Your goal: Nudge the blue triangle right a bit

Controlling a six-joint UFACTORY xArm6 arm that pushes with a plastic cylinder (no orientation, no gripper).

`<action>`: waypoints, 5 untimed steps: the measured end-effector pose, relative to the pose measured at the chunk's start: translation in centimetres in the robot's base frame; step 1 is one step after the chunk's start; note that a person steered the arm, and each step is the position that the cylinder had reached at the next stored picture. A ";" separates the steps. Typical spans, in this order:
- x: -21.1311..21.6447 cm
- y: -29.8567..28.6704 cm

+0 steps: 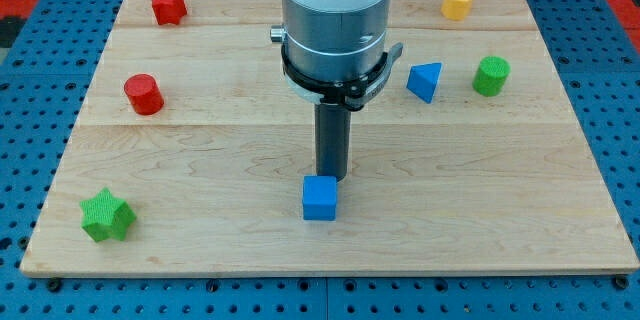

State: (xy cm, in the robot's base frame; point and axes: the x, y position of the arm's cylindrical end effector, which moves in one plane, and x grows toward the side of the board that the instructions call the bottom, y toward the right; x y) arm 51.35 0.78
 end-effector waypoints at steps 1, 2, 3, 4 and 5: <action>-1.0 -2.0; -1.3 -2.5; -2.2 -2.5; -5.3 -2.2; -8.4 -1.5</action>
State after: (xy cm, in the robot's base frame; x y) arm 42.97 -0.69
